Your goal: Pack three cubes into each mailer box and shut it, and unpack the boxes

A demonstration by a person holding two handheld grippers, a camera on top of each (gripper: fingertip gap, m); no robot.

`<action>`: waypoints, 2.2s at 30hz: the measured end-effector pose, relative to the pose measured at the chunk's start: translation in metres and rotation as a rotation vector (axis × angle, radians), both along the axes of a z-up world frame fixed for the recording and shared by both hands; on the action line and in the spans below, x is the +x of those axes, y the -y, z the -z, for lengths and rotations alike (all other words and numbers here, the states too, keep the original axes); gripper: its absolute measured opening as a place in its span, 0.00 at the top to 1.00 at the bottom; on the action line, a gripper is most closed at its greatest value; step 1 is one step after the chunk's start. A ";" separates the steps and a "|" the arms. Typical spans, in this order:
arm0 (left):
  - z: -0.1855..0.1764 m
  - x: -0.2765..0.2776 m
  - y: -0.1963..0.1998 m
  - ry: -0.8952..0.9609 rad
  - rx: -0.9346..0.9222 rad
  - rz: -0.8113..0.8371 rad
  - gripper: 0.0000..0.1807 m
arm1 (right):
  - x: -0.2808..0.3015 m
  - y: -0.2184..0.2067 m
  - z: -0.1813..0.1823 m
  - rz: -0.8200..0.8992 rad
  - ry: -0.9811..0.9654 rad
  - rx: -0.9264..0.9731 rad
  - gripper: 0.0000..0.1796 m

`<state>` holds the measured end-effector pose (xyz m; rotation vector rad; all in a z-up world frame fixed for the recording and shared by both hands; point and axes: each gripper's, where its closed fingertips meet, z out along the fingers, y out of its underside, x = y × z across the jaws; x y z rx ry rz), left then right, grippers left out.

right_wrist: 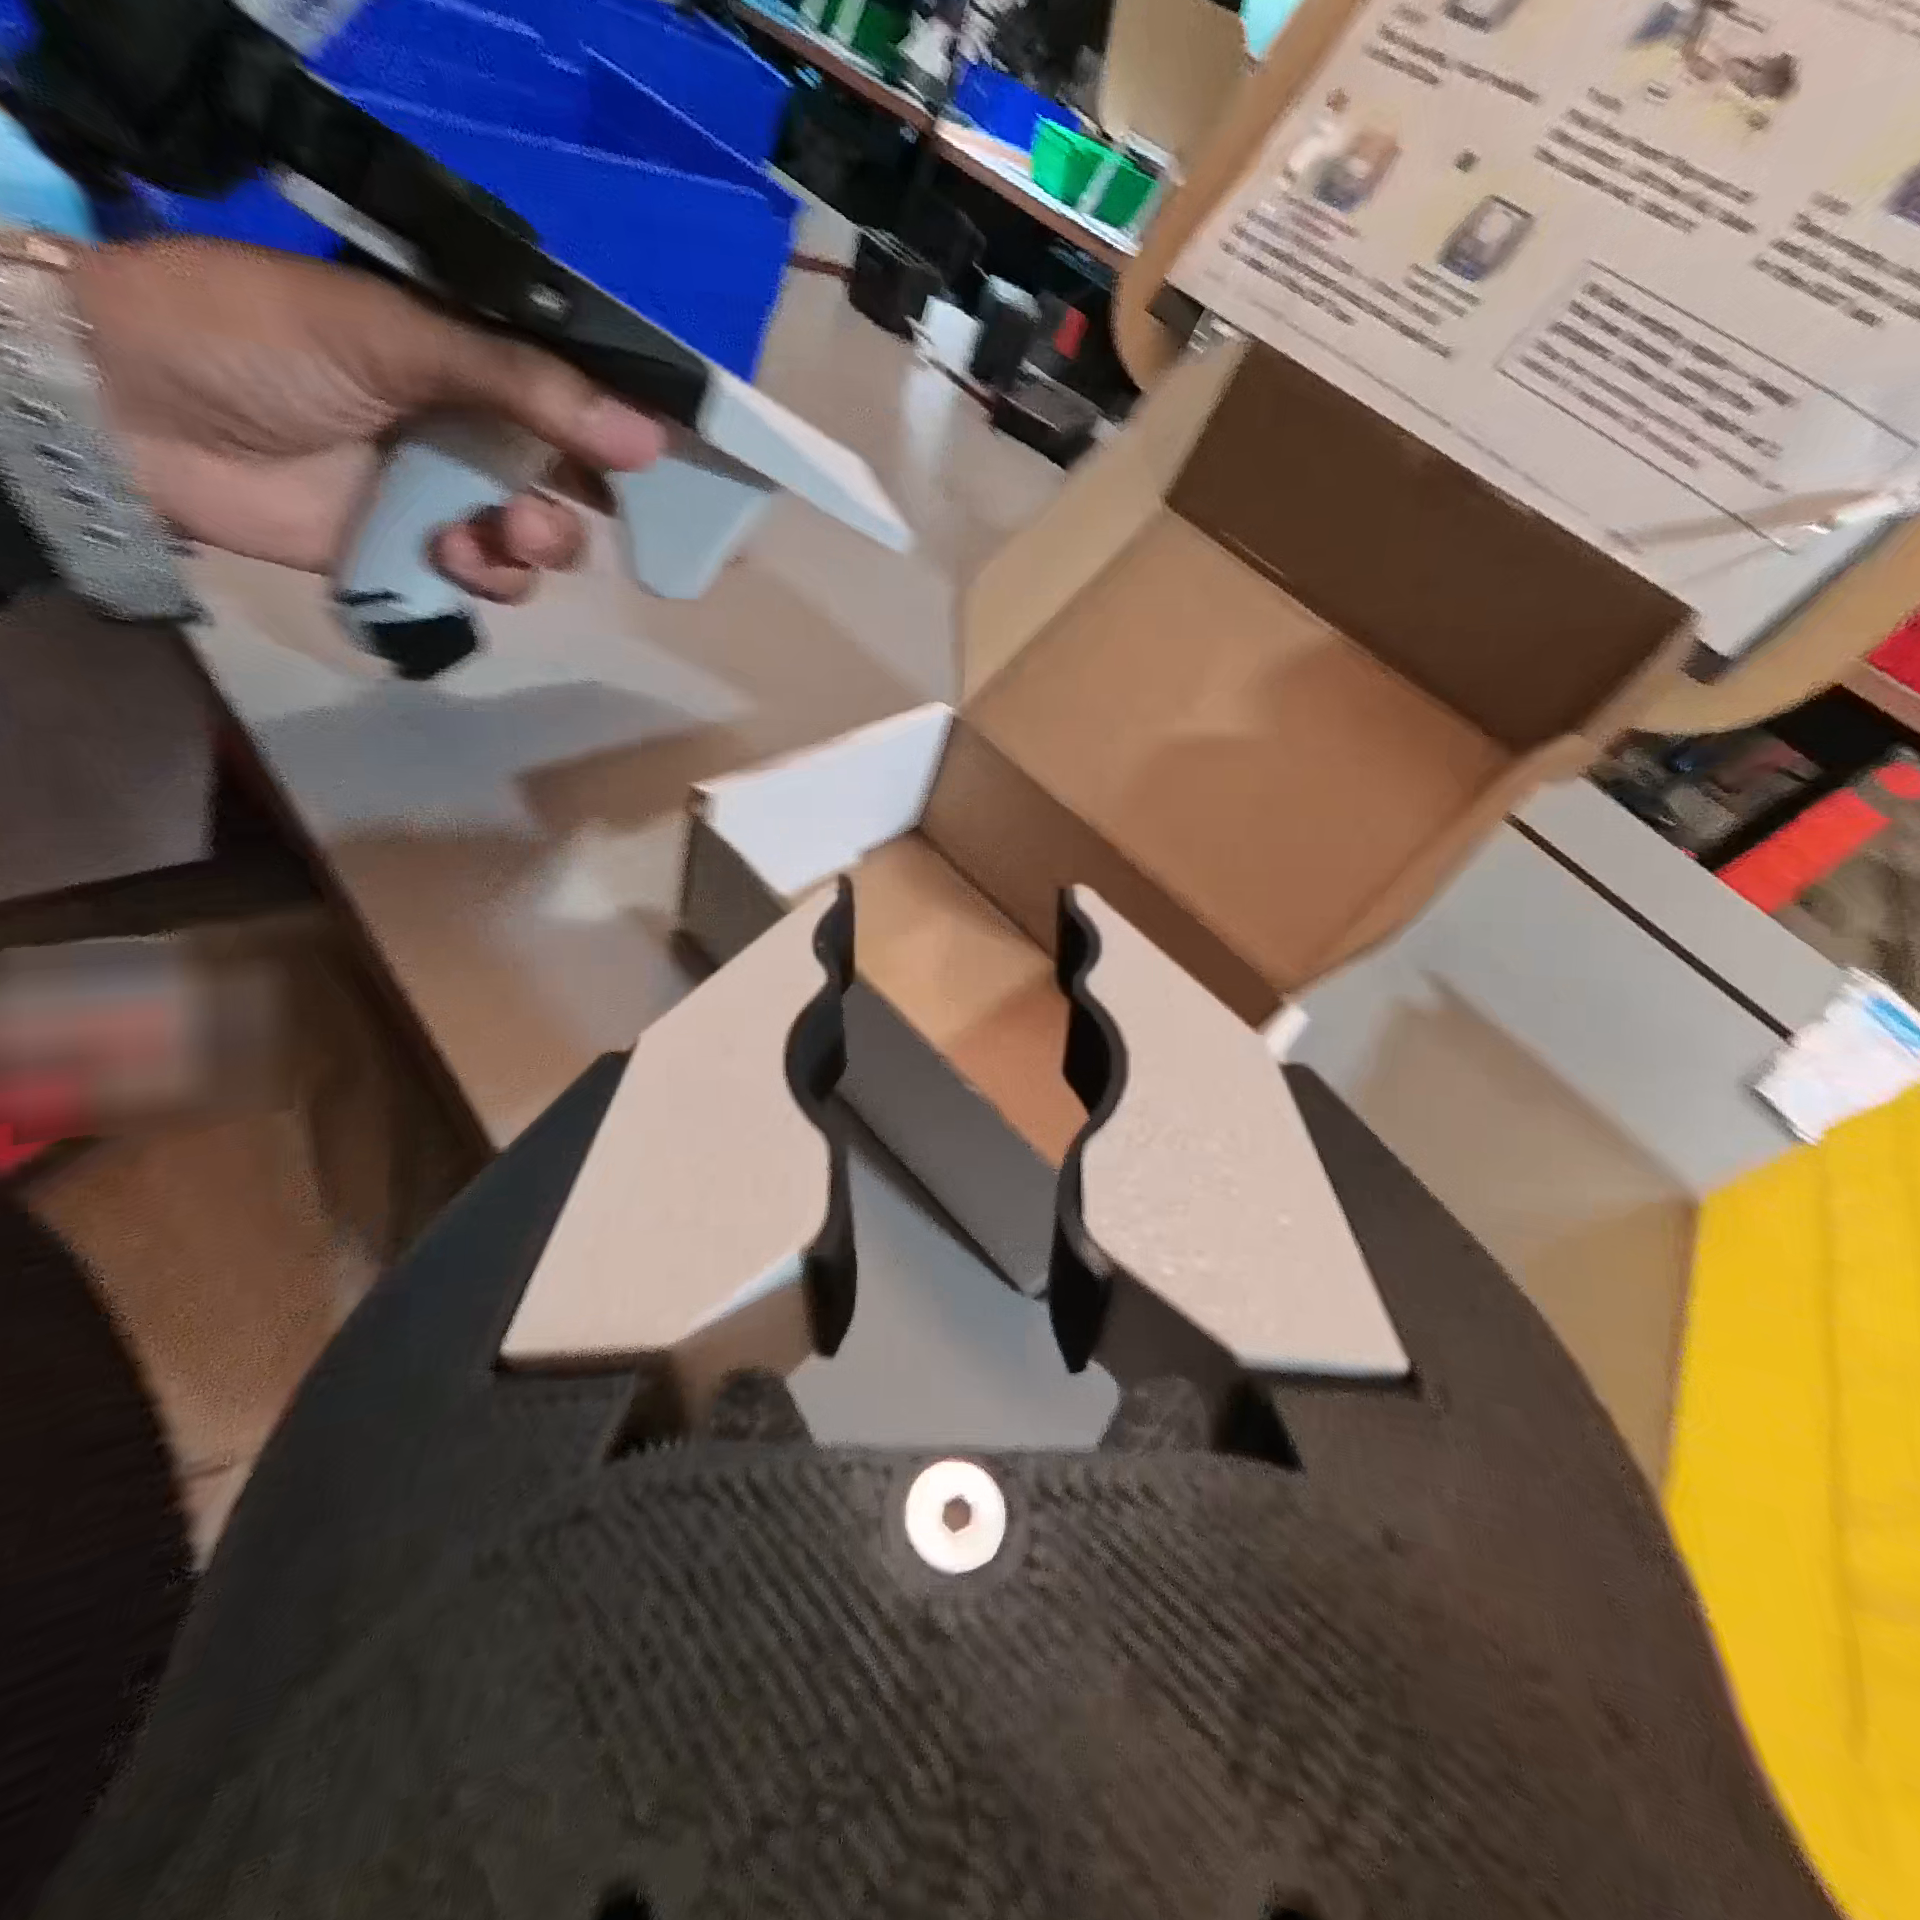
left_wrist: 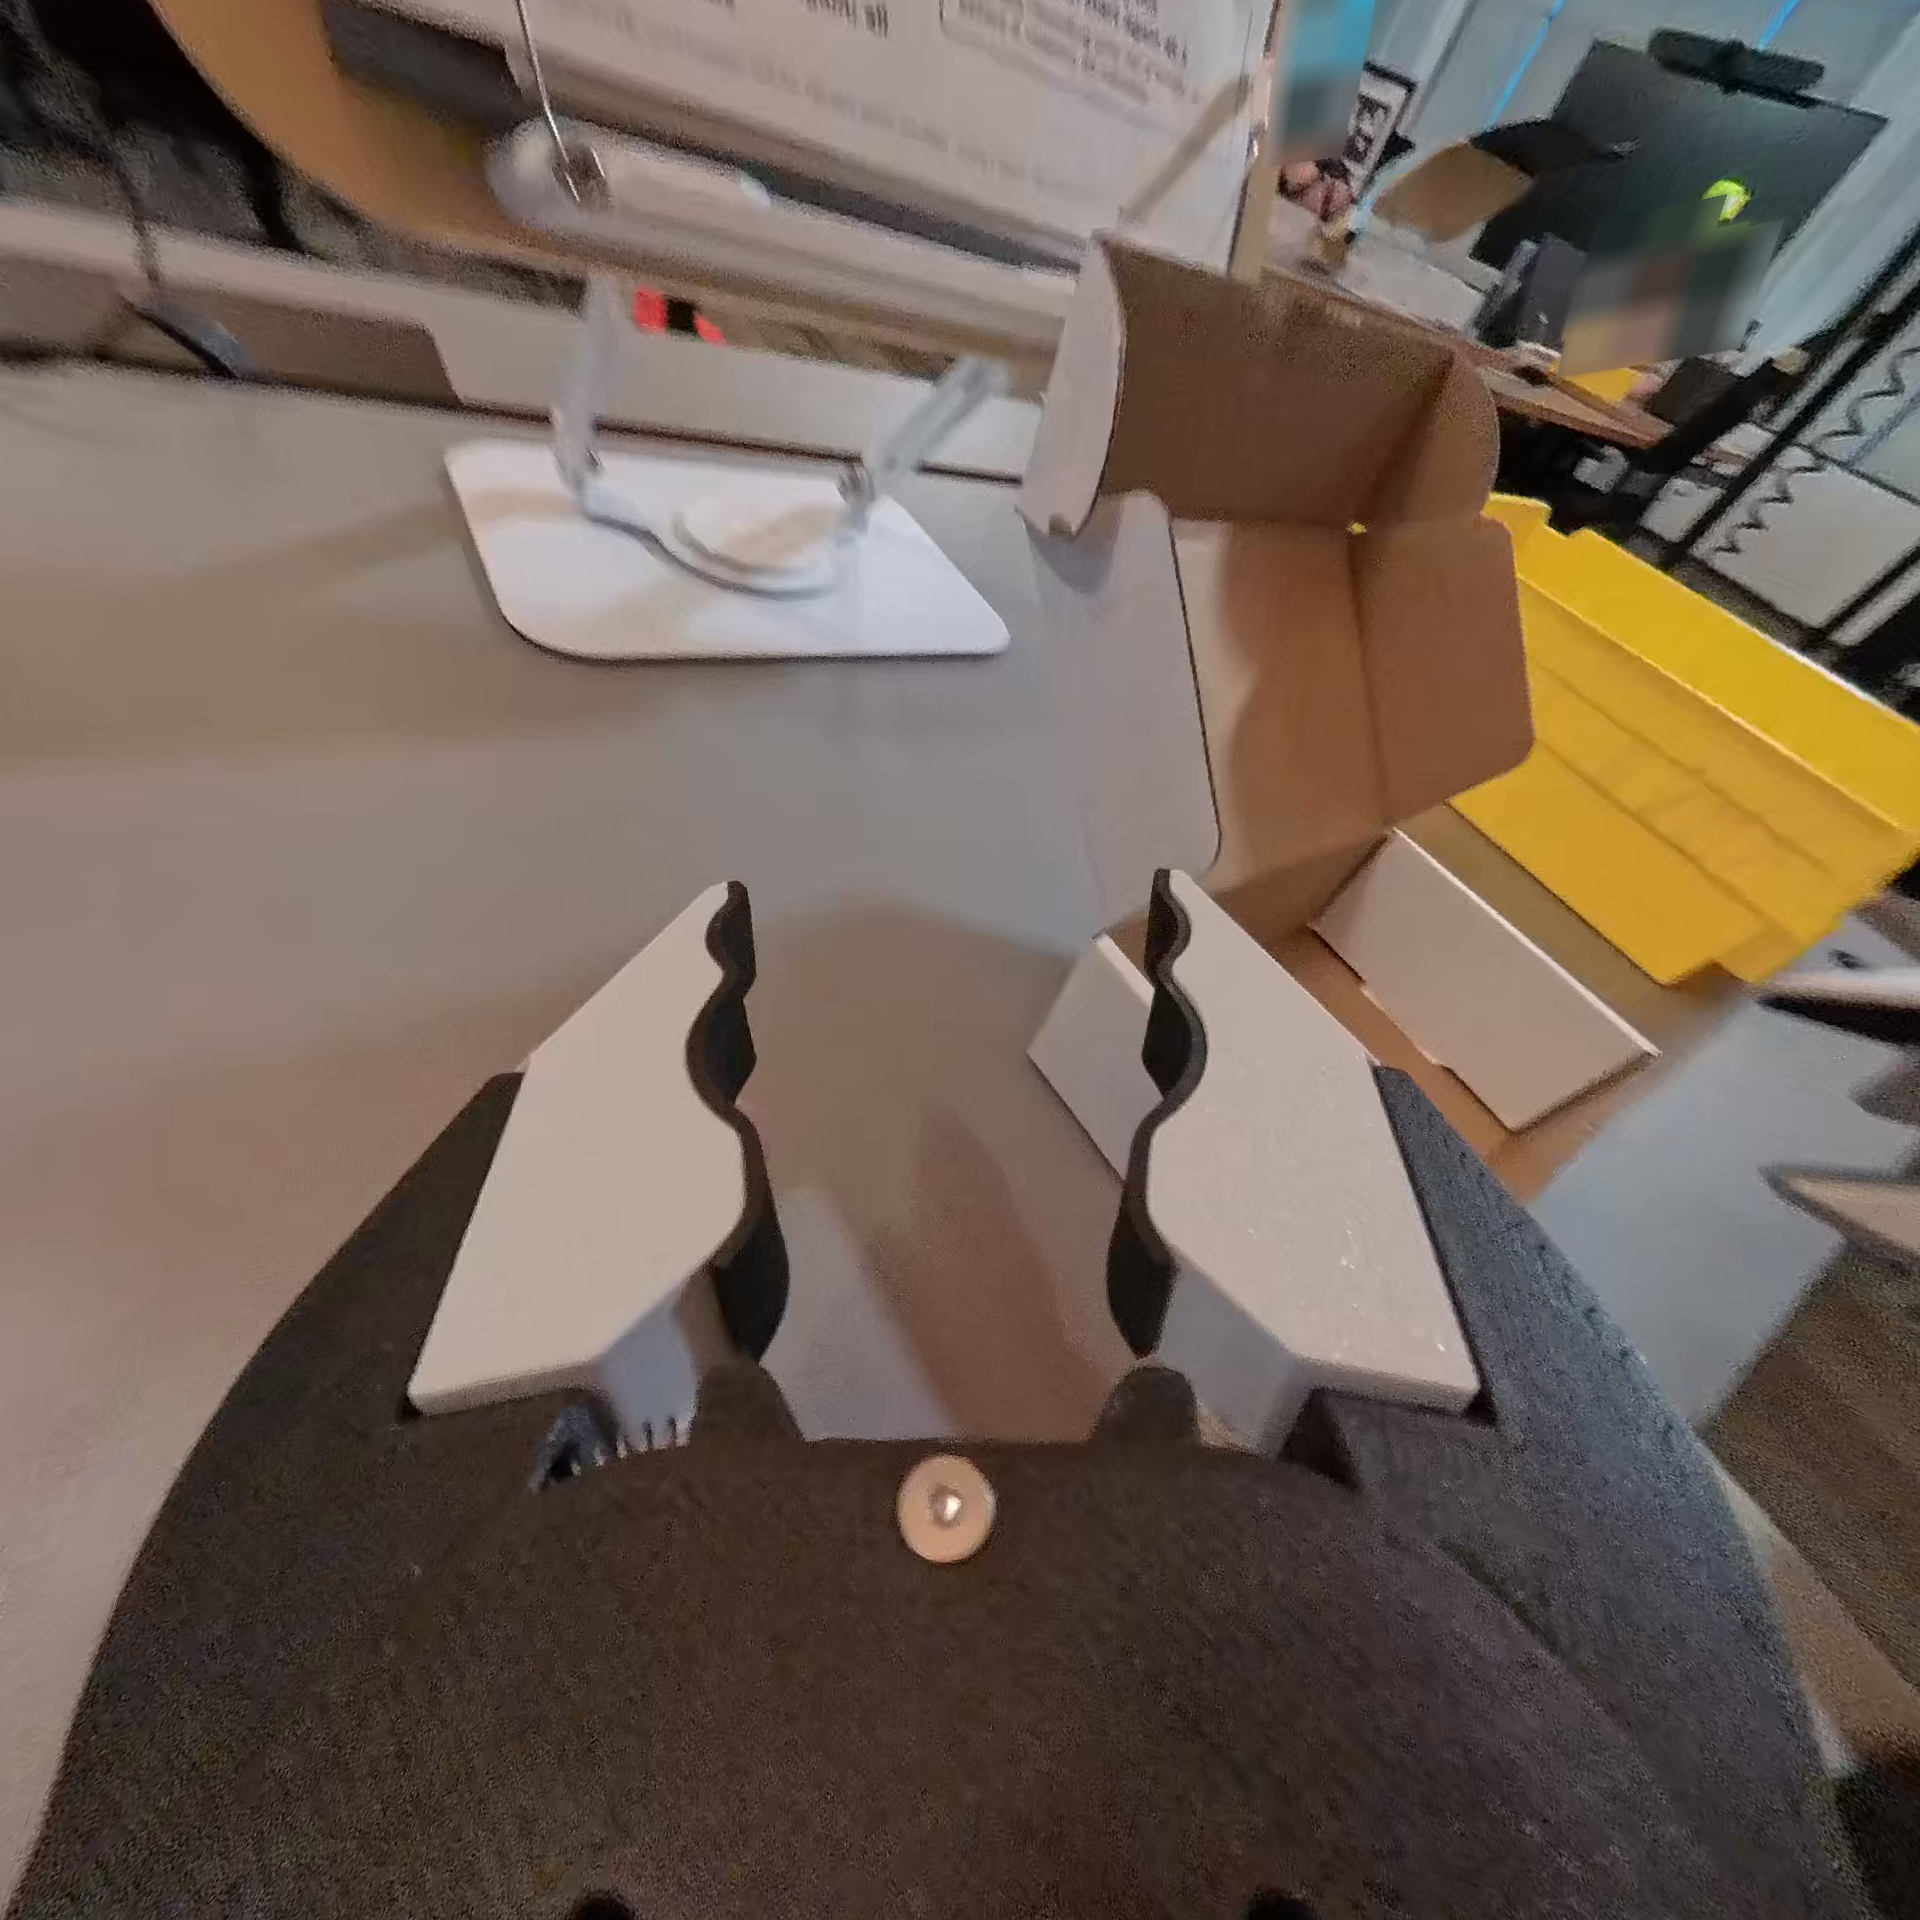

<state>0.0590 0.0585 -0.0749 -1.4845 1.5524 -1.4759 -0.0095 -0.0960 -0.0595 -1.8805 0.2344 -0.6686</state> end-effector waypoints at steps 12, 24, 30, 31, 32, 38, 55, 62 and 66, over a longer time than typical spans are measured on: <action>-0.003 -0.034 -0.001 -0.012 -0.149 0.019 0.62 | 0.052 0.022 -0.006 0.064 -0.005 0.103 0.83; 0.013 -0.038 -0.017 -0.006 -0.045 0.078 0.65 | 0.062 0.001 0.022 -0.073 -0.034 -0.092 0.95; 0.006 -0.041 -0.008 -0.006 -0.140 0.146 0.66 | 0.031 0.011 0.010 -0.173 -0.192 0.075 0.83; 0.007 -0.041 -0.009 -0.009 -0.130 0.139 0.66 | 0.024 0.014 0.010 -0.189 -0.209 0.078 0.81; 0.005 -0.040 -0.009 -0.005 -0.126 0.127 0.67 | 0.018 0.017 0.012 -0.203 -0.214 0.068 0.79; 0.011 -0.031 0.011 -0.012 -0.010 0.143 0.67 | 0.008 0.020 0.019 -0.204 -0.112 -0.048 0.82; 0.022 -0.028 0.011 -0.071 -0.068 0.354 0.69 | 0.006 -0.025 0.049 -0.246 -0.036 -0.321 0.98; 0.018 -0.046 -0.009 -0.021 0.028 0.265 0.71 | 0.002 -0.029 0.039 -0.323 0.005 -0.329 0.98; 0.015 -0.051 -0.010 0.010 0.071 0.242 0.72 | 0.001 -0.031 0.038 -0.337 0.044 -0.350 0.98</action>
